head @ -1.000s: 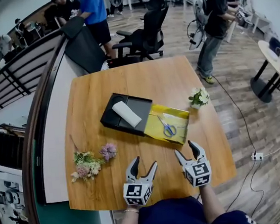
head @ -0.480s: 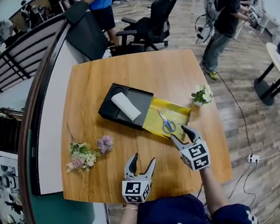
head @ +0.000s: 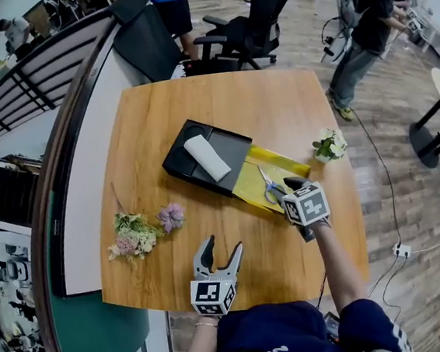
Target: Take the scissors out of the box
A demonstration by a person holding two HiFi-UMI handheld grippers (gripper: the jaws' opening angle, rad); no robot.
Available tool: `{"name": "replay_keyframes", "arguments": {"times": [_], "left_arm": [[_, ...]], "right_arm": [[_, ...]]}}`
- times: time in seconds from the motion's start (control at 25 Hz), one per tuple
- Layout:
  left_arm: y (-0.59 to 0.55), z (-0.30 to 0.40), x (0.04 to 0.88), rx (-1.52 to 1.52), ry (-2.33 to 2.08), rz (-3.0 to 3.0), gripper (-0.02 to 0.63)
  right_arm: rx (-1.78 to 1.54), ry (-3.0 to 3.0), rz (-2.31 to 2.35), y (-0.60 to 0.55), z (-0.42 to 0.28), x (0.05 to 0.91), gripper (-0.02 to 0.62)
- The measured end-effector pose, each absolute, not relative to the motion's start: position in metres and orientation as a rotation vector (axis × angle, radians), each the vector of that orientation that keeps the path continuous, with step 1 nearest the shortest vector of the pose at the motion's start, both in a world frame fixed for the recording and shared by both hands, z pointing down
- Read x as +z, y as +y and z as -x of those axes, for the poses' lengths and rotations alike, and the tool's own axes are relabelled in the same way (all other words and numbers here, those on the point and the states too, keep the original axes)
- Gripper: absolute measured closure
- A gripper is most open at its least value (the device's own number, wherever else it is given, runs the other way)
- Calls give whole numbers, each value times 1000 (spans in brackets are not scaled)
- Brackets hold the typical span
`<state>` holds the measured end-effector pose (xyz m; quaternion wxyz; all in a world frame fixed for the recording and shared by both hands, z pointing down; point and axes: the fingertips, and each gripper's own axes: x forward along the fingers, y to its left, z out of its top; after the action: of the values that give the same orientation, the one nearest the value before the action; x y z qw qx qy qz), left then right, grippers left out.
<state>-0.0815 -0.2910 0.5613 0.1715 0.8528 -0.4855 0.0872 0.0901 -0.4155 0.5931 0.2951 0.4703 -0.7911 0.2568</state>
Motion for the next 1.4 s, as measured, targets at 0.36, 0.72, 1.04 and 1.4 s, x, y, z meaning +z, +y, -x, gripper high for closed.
{"name": "replay_keyframes", "arguments": {"times": [0.36, 0.72, 1.04, 1.4], "left_arm": [[-293, 86, 567, 251, -1386, -2398, 299], [-299, 100, 567, 244, -1421, -2374, 304], [-303, 115, 565, 221, -1472, -2345, 305], [-299, 111, 572, 231, -1451, -2333, 307]], "right_arm": [[880, -1921, -1093, -429, -92, 652, 420], [974, -1754, -1005, -429, -96, 689, 417], [968, -1649, -1007, -434, -100, 702, 417], [828, -1619, -908, -428, -97, 715, 479]]}}
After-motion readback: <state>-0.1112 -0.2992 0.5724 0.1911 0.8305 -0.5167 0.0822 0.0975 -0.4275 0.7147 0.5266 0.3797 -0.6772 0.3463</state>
